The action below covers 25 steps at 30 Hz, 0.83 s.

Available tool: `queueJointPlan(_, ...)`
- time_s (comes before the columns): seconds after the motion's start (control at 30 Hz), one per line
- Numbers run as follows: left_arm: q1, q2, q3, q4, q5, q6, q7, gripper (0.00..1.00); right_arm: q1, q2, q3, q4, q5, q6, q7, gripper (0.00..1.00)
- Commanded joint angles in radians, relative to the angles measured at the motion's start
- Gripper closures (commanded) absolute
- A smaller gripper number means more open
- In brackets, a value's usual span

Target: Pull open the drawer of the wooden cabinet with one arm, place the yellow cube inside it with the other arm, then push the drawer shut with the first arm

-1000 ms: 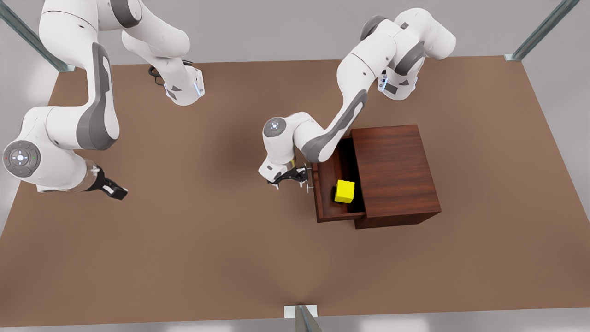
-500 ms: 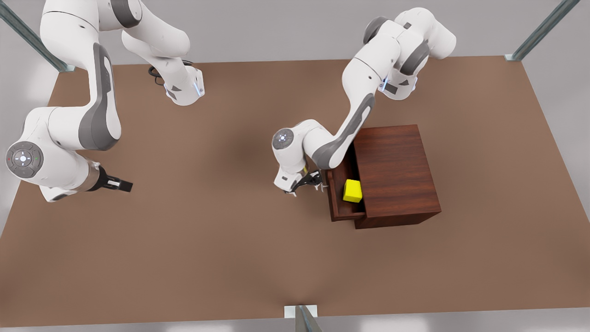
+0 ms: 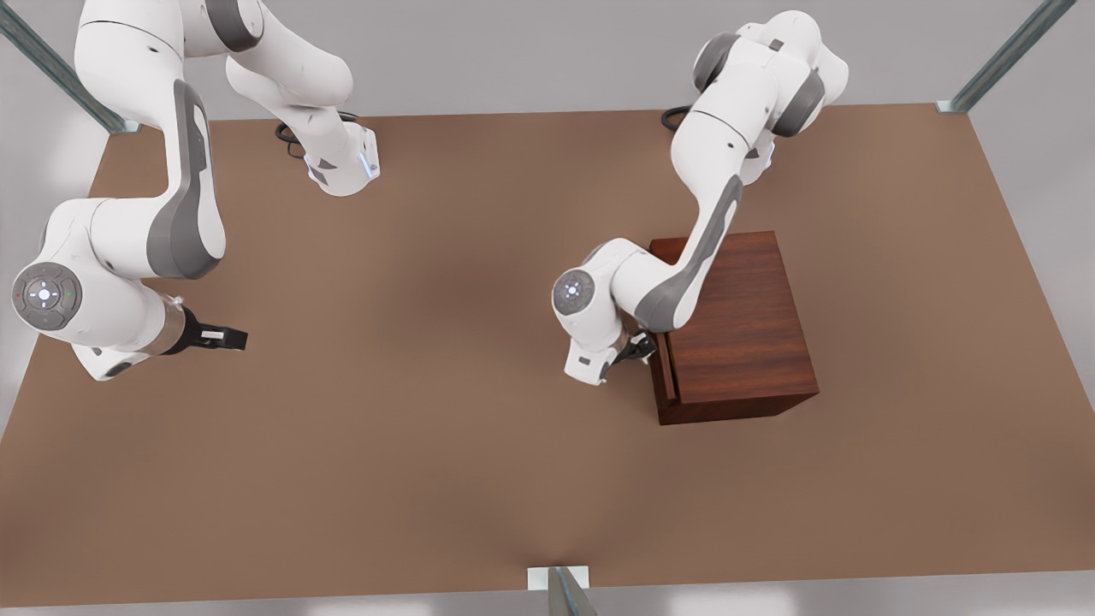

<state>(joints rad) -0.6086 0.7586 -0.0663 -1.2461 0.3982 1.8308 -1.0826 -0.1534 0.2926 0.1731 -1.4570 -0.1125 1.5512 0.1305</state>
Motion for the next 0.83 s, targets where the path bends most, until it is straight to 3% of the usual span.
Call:
queueJointPlan(0.0,0.003,-0.002,0.005,0.001,0.001,-0.021,0.107,0.00,0.000,-0.001,0.000,0.000,-0.001,0.000,-0.104,0.00)
queueJointPlan(0.4,0.012,-0.012,0.057,0.001,0.001,-0.025,0.191,0.00,-0.002,-0.001,0.000,0.001,-0.006,0.000,-0.106,0.00)
queueJointPlan(0.47,0.098,-0.179,0.059,0.027,-0.157,-0.108,0.252,0.00,-0.002,-0.001,0.000,0.001,-0.006,0.000,-0.106,0.00)
queueJointPlan(0.53,0.276,-0.393,0.060,0.065,-0.291,-0.367,0.732,0.00,-0.002,-0.001,0.000,0.001,-0.006,0.000,-0.106,0.00)
queueJointPlan(0.6,0.550,-0.430,0.059,0.031,-0.501,-0.459,1.234,0.00,-0.002,-0.001,0.000,0.001,-0.006,0.000,-0.106,0.00)
queueJointPlan(0.63,0.581,-0.504,0.054,-0.109,-0.512,-0.339,1.262,0.00,-0.002,-0.001,0.000,0.001,-0.006,0.000,-0.106,0.00)
queueJointPlan(0.67,0.556,-0.693,0.045,-0.444,-0.447,-0.041,1.087,0.00,-0.002,-0.001,0.000,0.001,-0.006,0.000,-0.106,0.00)
queueJointPlan(0.77,0.546,-0.567,0.043,-0.213,-0.444,-0.123,1.055,0.00,-0.003,-0.001,0.000,0.001,-0.006,0.000,-0.107,0.00)
queueJointPlan(0.8,0.541,-0.562,0.043,-0.208,-0.443,-0.128,1.057,0.00,-0.003,-0.001,0.000,0.001,-0.006,0.000,-0.107,0.00)
